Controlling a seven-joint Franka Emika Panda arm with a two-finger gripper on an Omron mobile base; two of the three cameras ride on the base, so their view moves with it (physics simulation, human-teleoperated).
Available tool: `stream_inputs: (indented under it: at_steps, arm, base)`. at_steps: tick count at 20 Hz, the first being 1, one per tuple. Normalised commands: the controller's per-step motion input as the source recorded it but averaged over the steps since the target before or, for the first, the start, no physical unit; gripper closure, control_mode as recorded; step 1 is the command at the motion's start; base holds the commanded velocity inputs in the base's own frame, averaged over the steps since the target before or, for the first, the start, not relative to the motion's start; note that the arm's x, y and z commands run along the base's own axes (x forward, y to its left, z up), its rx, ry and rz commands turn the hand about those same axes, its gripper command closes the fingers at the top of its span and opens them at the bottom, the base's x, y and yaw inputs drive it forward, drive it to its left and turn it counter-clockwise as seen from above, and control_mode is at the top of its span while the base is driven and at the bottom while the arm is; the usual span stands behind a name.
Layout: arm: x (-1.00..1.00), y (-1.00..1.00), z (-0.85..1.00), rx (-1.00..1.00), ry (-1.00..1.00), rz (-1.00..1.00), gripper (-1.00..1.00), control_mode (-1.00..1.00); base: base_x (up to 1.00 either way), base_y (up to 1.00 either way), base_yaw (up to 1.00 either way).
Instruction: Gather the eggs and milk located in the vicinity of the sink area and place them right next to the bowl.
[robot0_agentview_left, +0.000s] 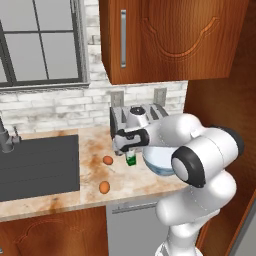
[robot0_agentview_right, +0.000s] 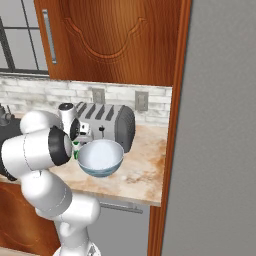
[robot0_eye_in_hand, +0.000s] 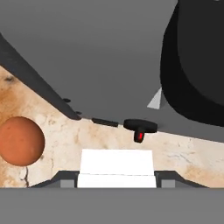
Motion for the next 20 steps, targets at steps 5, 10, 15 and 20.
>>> stream_inputs:
  at_steps: [5, 10, 15, 20]
  arm:
    - [0.00, -0.17, 0.00, 0.00, 0.00, -0.02, 1.00, -1.00]
    - [0.00, -0.10, 0.00, 0.00, 0.00, -0.01, 1.00, -1.00]
    - [0.00, 0.00, -0.07, 0.00, 0.00, 0.00, -1.00, -1.00]
    - [0.00, 0.00, -0.02, 0.00, 0.00, 0.00, -1.00, -1.00]
  base:
    - [0.00, 0.00, 0.00]
    - [0.00, 0.00, 0.00]
    - [0.00, 0.00, 0.00]
    - [0.00, 0.00, 0.00]
